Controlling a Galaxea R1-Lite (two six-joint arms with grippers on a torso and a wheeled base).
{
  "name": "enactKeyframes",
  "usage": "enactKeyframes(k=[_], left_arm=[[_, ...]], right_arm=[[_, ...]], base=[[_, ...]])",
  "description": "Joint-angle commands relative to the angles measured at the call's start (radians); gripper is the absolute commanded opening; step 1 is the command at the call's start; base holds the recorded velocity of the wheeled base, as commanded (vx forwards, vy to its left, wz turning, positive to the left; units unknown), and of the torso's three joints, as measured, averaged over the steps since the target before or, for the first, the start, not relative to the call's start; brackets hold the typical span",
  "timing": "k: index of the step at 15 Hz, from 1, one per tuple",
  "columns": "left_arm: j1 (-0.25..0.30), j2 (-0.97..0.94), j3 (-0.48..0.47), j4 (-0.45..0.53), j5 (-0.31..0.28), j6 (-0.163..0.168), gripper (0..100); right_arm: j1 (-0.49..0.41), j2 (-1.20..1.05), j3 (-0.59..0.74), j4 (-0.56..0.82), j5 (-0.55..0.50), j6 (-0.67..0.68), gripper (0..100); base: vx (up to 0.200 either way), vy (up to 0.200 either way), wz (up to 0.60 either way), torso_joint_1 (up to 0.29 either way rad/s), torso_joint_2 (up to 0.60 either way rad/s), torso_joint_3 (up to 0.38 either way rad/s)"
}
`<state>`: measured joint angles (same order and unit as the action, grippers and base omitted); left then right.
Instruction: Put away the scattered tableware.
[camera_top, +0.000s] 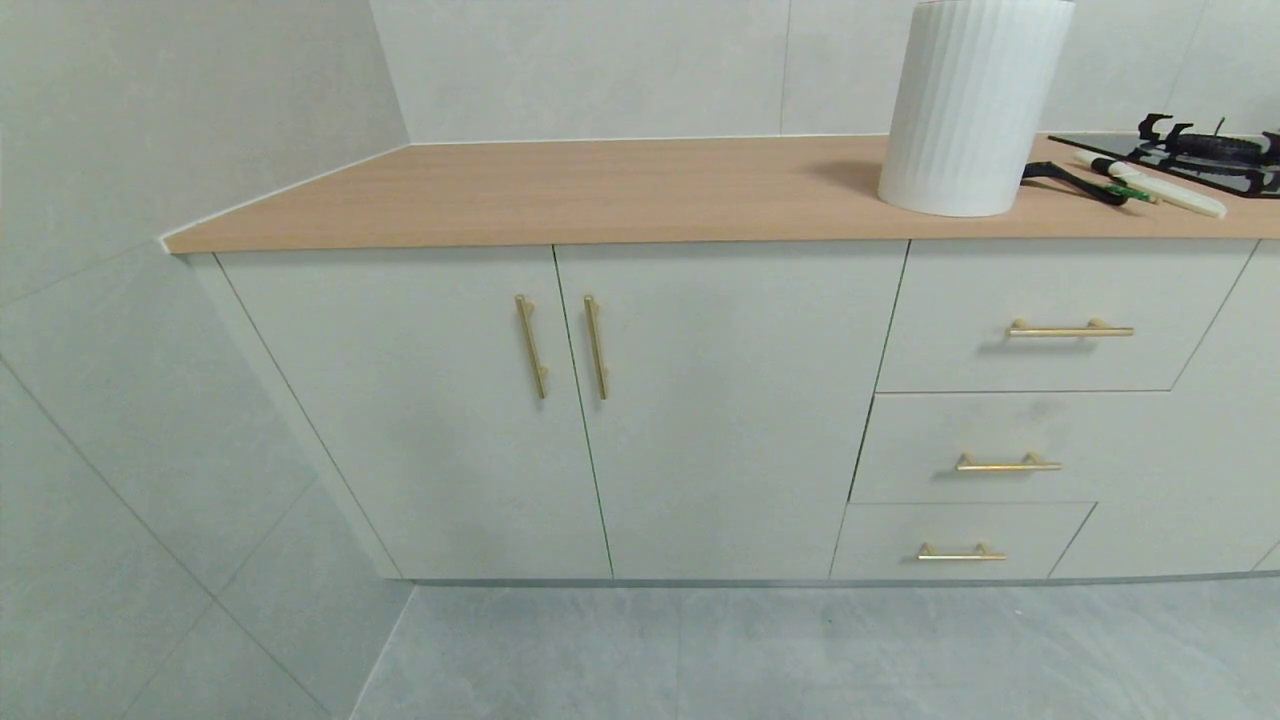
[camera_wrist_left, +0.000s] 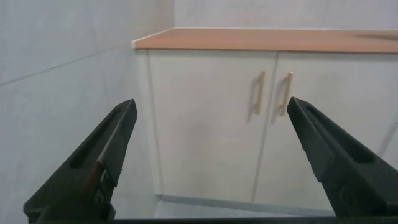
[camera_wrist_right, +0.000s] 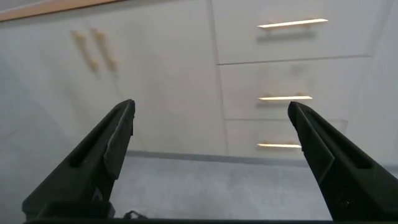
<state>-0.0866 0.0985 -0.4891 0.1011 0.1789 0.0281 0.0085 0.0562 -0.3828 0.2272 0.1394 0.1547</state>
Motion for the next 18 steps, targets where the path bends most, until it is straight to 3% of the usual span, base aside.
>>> enactKeyframes(k=[1, 2, 6, 8, 9, 10, 13, 15, 18], left_arm=[[0.077, -0.069, 0.044, 0.003, -0.022, 0.003, 100], [0.087, -0.099, 0.083, -0.001, -0.049, 0.003, 100], [0.087, -0.099, 0.253, -0.023, -0.010, -0.007, 100], [0.087, -0.099, 0.383, -0.127, -0.012, -0.007, 100], [0.087, -0.099, 0.458, -0.219, -0.013, -0.004, 100], [0.087, -0.099, 0.489, -0.242, -0.018, 0.000, 100], [0.087, -0.099, 0.489, -0.138, -0.033, -0.002, 100], [0.087, -0.099, 0.489, -0.100, -0.136, -0.013, 100], [0.087, -0.099, 0.489, -0.103, -0.144, -0.030, 100]], right_arm=[[-0.015, -0.055, 0.004, 0.011, -0.055, 0.003, 100], [-0.015, -0.056, 0.038, 0.009, -0.109, 0.005, 100], [-0.015, -0.056, 0.251, -0.115, -0.152, -0.064, 100], [-0.015, -0.056, 0.361, -0.279, -0.222, -0.139, 100], [-0.015, -0.056, 0.383, -0.292, -0.231, -0.176, 100], [-0.015, -0.056, 0.383, -0.282, -0.230, -0.178, 100], [-0.015, -0.055, 0.383, -0.224, -0.159, -0.178, 100], [-0.015, -0.055, 0.383, -0.232, -0.155, -0.178, 100], [-0.012, -0.056, 0.383, -0.233, -0.145, -0.175, 100]], base=[[0.000, 0.000, 0.00, 0.000, 0.00, 0.000], [0.000, 0.000, 0.00, 0.000, 0.00, 0.000], [0.000, 0.000, 0.00, 0.000, 0.00, 0.000], [0.000, 0.000, 0.00, 0.000, 0.00, 0.000], [0.000, 0.000, 0.00, 0.000, 0.00, 0.000], [0.000, 0.000, 0.00, 0.000, 0.00, 0.000], [0.000, 0.000, 0.00, 0.000, 0.00, 0.000], [0.000, 0.000, 0.00, 0.000, 0.00, 0.000], [0.000, 0.000, 0.00, 0.000, 0.00, 0.000]])
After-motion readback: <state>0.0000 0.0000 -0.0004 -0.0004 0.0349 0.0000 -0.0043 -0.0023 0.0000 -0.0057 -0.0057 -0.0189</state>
